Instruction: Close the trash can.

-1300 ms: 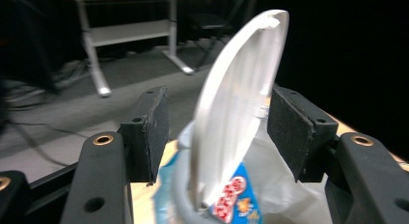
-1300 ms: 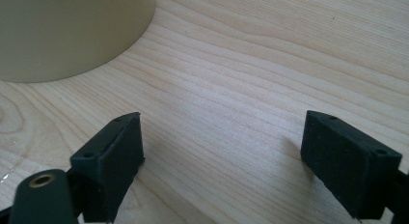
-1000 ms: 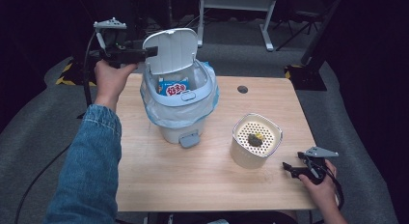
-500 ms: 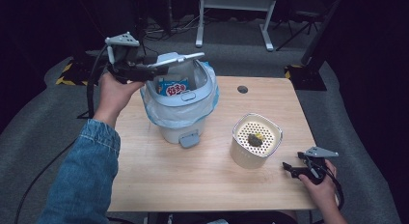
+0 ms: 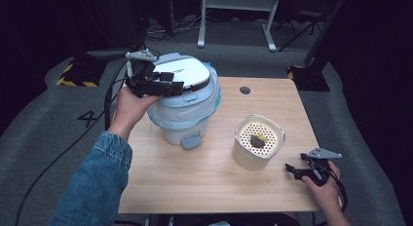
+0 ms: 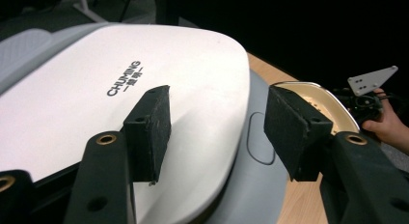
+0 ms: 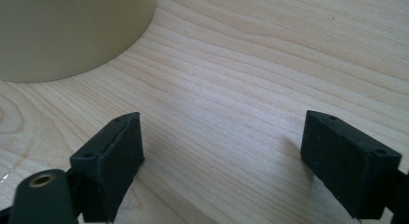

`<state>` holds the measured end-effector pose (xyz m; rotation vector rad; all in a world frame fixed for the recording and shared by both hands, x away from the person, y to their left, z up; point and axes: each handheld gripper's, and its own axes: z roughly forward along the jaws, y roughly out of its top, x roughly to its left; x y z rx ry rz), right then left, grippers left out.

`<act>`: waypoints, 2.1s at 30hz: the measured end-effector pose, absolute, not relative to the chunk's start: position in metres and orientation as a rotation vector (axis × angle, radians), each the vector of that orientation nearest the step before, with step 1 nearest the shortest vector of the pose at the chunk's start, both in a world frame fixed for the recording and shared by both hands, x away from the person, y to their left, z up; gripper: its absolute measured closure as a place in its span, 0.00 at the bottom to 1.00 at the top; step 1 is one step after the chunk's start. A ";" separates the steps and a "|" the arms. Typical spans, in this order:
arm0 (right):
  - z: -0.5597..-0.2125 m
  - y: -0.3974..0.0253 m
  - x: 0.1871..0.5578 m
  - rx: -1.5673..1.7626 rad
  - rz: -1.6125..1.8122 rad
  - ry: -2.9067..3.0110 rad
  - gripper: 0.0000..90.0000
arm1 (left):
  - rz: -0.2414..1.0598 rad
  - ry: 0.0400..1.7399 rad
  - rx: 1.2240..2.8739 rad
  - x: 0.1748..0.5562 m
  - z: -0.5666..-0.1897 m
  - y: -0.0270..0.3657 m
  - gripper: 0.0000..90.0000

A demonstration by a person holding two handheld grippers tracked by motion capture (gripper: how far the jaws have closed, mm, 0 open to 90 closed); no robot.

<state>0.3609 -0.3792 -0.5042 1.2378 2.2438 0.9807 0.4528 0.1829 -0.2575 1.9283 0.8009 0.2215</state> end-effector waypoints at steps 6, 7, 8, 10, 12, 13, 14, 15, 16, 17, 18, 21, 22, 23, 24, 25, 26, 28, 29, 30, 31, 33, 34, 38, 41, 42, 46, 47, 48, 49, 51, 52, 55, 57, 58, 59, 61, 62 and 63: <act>-0.504 -0.379 0.361 1.238 0.981 2.244 0.17 | 0.217 0.844 1.919 0.461 -0.265 0.178 0.54; -0.504 -0.379 0.361 1.238 0.981 2.244 0.17 | 0.223 0.854 1.923 0.461 -0.266 0.177 0.55; -0.504 -0.379 0.361 1.238 0.981 2.244 0.17 | 0.243 0.857 1.920 0.462 -0.267 0.175 0.56; -0.504 -0.379 0.361 1.238 0.981 2.244 0.17 | 0.263 0.867 1.926 0.461 -0.267 0.174 0.57; -0.504 -0.379 0.361 1.237 0.981 2.244 0.17 | 0.294 0.866 1.941 0.461 -0.266 0.172 0.59; -0.504 -0.379 0.361 1.238 0.981 2.244 0.17 | 0.308 0.868 1.949 0.460 -0.265 0.170 0.60; -0.504 -0.379 0.361 1.238 0.981 2.244 0.17 | 0.325 0.871 1.963 0.459 -0.265 0.168 0.60; -0.504 -0.379 0.361 1.238 0.980 2.244 0.17 | 0.340 0.868 1.973 0.459 -0.264 0.167 0.59; -0.504 -0.379 0.361 1.238 0.980 2.244 0.17 | 0.351 0.869 1.982 0.458 -0.264 0.166 0.59; -0.504 -0.379 0.361 1.238 0.980 2.244 0.17 | 0.358 0.872 1.985 0.457 -0.264 0.164 0.59; -0.504 -0.379 0.361 1.237 0.980 2.244 0.17 | 0.375 0.866 1.999 0.457 -0.263 0.163 0.59; -0.504 -0.379 0.361 1.238 0.981 2.244 0.17 | 0.429 0.850 2.031 0.455 -0.263 0.159 0.58; -0.504 -0.379 0.361 1.238 0.981 2.244 0.17 | 0.444 0.845 2.037 0.454 -0.263 0.158 0.58; -0.504 -0.379 0.361 1.238 0.980 2.244 0.17 | 0.445 0.848 2.035 0.454 -0.263 0.158 0.58; -0.504 -0.379 0.361 1.238 0.981 2.244 0.17 | 0.447 0.848 2.034 0.454 -0.263 0.158 0.58; -0.504 -0.379 0.361 1.237 0.981 2.244 0.17 | 0.449 0.850 2.033 0.454 -0.263 0.158 0.58; -0.504 -0.379 0.361 1.238 0.981 2.244 0.17 | 0.453 0.851 2.032 0.454 -0.264 0.158 0.59; -0.504 -0.379 0.361 1.238 0.981 2.244 0.17 | 0.459 0.857 2.028 0.455 -0.264 0.157 0.60; -0.504 -0.379 0.361 1.237 0.981 2.244 0.17 | 0.464 0.857 2.031 0.455 -0.264 0.157 0.61; -0.504 -0.379 0.361 1.238 0.981 2.244 0.17 | 0.468 0.863 2.026 0.456 -0.264 0.157 0.62; -0.504 -0.379 0.361 1.237 0.981 2.244 0.17 | 0.472 0.869 2.035 0.456 -0.263 0.155 0.63; -0.504 -0.379 0.361 1.238 0.981 2.244 0.17 | 0.492 0.862 2.040 0.455 -0.263 0.152 0.65; -0.504 -0.379 0.361 1.237 0.980 2.244 0.17 | 0.494 0.853 2.044 0.454 -0.263 0.151 0.66; -0.504 -0.379 0.361 1.237 0.980 2.244 0.17 | 0.544 0.822 2.073 0.451 -0.267 0.145 0.72; -0.504 -0.379 0.361 1.237 0.982 2.245 0.17 | 0.526 0.799 2.073 0.449 -0.267 0.143 0.73; -0.504 -0.379 0.361 1.236 0.981 2.247 0.17 | 0.522 0.802 2.072 0.449 -0.267 0.143 0.72; -0.504 -0.379 0.361 1.237 0.981 2.248 0.17 | 0.463 0.828 2.075 0.453 -0.264 0.143 0.53; -0.504 -0.379 0.361 1.237 0.981 2.248 0.17 | 0.447 0.825 2.069 0.453 -0.264 0.144 0.50; -0.504 -0.379 0.361 1.237 0.981 2.248 0.17 | 0.436 0.818 2.057 0.453 -0.264 0.145 0.48; -0.504 -0.379 0.361 1.237 0.981 2.248 0.17 | 0.416 0.809 2.038 0.451 -0.263 0.147 0.48; -0.504 -0.379 0.361 1.237 0.981 2.248 0.17 | 0.391 0.783 2.001 0.447 -0.261 0.152 0.47; -0.504 -0.379 0.361 1.237 0.981 2.248 0.17 | 0.370 0.773 1.986 0.444 -0.259 0.154 0.47; -0.504 -0.379 0.361 1.236 0.981 2.248 0.17 | 0.380 0.754 1.965 0.433 -0.257 0.158 0.46; -0.504 -0.379 0.361 1.236 0.981 2.248 0.17 | 0.384 0.738 1.959 0.423 -0.256 0.159 0.46; -0.504 -0.379 0.361 1.236 0.981 2.248 0.17 | 0.386 0.731 1.957 0.418 -0.255 0.160 0.46; -0.504 -0.379 0.361 1.237 0.981 2.248 0.17 | 0.386 0.726 1.955 0.414 -0.255 0.160 0.45; -0.504 -0.379 0.361 1.237 0.981 2.248 0.17 | 0.388 0.715 1.939 0.405 -0.254 0.161 0.45; -0.504 -0.379 0.361 1.237 0.981 2.248 0.17 | 0.390 0.708 1.936 0.400 -0.254 0.162 0.45; -0.504 -0.379 0.361 1.237 0.981 2.248 0.17 | 0.400 0.697 1.934 0.393 -0.254 0.162 0.45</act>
